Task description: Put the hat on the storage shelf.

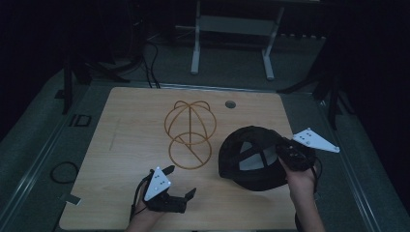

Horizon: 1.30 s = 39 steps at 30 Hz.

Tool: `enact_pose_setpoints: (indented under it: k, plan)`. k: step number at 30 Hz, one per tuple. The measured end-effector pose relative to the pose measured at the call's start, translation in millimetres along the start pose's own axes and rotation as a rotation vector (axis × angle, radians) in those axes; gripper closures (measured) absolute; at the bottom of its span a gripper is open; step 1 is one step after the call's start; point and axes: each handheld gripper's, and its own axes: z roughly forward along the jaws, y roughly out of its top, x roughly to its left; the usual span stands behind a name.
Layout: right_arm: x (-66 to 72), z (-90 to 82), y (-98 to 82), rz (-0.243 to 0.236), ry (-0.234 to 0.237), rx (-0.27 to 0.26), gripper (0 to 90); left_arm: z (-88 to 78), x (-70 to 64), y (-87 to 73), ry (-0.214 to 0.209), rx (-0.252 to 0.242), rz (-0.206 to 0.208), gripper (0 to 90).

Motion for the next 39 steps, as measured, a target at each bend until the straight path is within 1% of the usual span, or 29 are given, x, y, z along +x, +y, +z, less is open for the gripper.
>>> enact_pose_setpoints:
  k: [3, 4, 5, 9, 10, 11, 14, 15, 16, 17, 19, 21, 22, 23, 24, 25, 26, 27, 28, 29, 30, 32, 33, 34, 35, 36, 37, 38, 39]
  plan:
    - [0.9, 0.6, 0.0, 0.008, 0.011, -0.004, 88.3, 14.7, -6.7, 3.6, -0.027, 0.014, 0.002, 4.3]
    - [2.9, 0.4, 0.4, 0.005, 0.012, -0.008, 88.3, 23.2, -10.5, 6.9, -0.041, 0.019, 0.011, 4.4]
    - [2.9, 0.4, 0.4, 0.005, 0.012, -0.008, 88.3, 23.2, -10.5, 6.9, -0.041, 0.019, 0.011, 4.8]
    - [5.9, 0.1, 0.9, -0.006, 0.031, -0.009, 88.2, 40.0, -18.1, 18.8, -0.074, 0.015, 0.026, 6.5]
    - [6.6, 0.7, 0.8, -0.005, 0.040, -0.008, 88.2, 47.3, -21.7, 24.2, -0.083, 0.015, 0.033, 6.9]
    - [6.6, 0.7, 0.8, -0.005, 0.040, -0.008, 88.2, 47.3, -21.7, 24.2, -0.083, 0.015, 0.033, 6.9]
    - [9.3, 0.5, 0.8, -0.005, 0.050, -0.011, 88.2, 59.7, -28.1, 31.3, -0.090, 0.017, 0.047, 7.5]
    - [9.3, 0.5, 0.8, -0.005, 0.050, -0.011, 88.2, 59.7, -28.1, 31.3, -0.090, 0.017, 0.047, 8.6]
    - [11.1, -0.5, 1.1, -0.006, 0.056, -0.012, 88.2, 63.6, -28.6, 32.7, -0.083, -0.003, 0.037, 11.9]
    - [11.1, -0.5, 1.1, -0.006, 0.056, -0.012, 88.2, 63.6, -28.6, 32.7, -0.083, -0.003, 0.037, 14.7]
    - [13.2, -2.1, 1.6, -0.011, 0.069, -0.015, 88.1, 66.4, -28.8, 34.6, -0.078, -0.004, 0.028, 15.1]
    - [14.6, -4.5, 2.3, -0.010, 0.086, -0.017, 88.1, 69.3, -30.9, 36.7, -0.087, -0.005, 0.029, 16.3]
    - [15.2, -7.2, 3.0, -0.006, 0.110, -0.017, 88.2, 71.0, -32.9, 39.0, -0.092, -0.006, 0.028, 17.1]
    - [15.2, -7.2, 3.0, -0.006, 0.110, -0.017, 88.2, 71.0, -32.9, 39.0, -0.092, -0.006, 0.028, 18.0]
    - [16.2, -9.9, 3.7, -0.002, 0.133, -0.016, 88.2, 71.2, -33.6, 41.0, -0.096, -0.015, 0.019, 19.3]
    - [16.2, -9.9, 3.7, -0.002, 0.133, -0.016, 88.2, 71.2, -33.6, 41.0, -0.096, -0.015, 0.019, 19.8]
    - [18.3, -12.5, 3.8, -0.005, 0.150, -0.016, 88.1, 70.2, -34.1, 42.5, -0.073, -0.027, 0.000, 20.5]
    - [18.3, -12.5, 3.8, -0.005, 0.150, -0.016, 88.1, 70.2, -34.1, 42.5, -0.073, -0.027, 0.000, 22.9]
    - [19.5, -14.1, 3.7, -0.009, 0.160, -0.018, 88.1, 67.9, -33.6, 44.4, -0.073, -0.041, -0.017, 27.1]
    - [19.5, -14.1, 3.7, -0.009, 0.160, -0.018, 88.1, 67.9, -33.6, 44.4, -0.073, -0.041, -0.017, 34.0]
    - [20.1, -15.2, 3.5, -0.013, 0.153, -0.018, 88.1, 65.6, -35.0, 47.0, -0.048, -0.050, -0.017, 40.7]
    - [19.8, -15.8, 2.6, -0.013, 0.149, -0.017, 88.1, 64.6, -35.3, 48.0, -0.043, -0.058, -0.015, 56.6]
    - [19.8, -15.8, 2.6, -0.013, 0.149, -0.017, 88.1, 63.1, -35.8, 49.5, -0.022, -0.069, -0.016, 56.6]
    - [20.7, -15.9, 0.9, -0.020, 0.144, -0.013, 88.0, 61.2, -35.3, 52.8, 0.008, -0.085, -0.022, 67.1]
    - [20.7, -15.9, 0.9, -0.020, 0.144, -0.013, 88.0, 61.2, -35.3, 52.8, 0.008, -0.085, -0.022, 73.0]
    - [22.1, -16.0, -1.6, -0.023, 0.145, -0.007, 88.0, 59.0, -33.1, 55.7, 0.036, -0.104, -0.021, 79.5]
    - [22.1, -16.0, -1.6, -0.023, 0.145, -0.007, 88.0, 59.0, -33.1, 55.7, 0.036, -0.104, -0.021, 84.7]
    - [24.3, -16.2, -4.7, -0.030, 0.140, 0.000, 87.9, 57.6, -30.6, 58.9, 0.033, -0.123, -0.048, 86.6]
    - [24.3, -16.2, -4.7, -0.030, 0.140, 0.000, 87.9, 57.6, -30.6, 58.9, 0.033, -0.123, -0.048, 87.3]
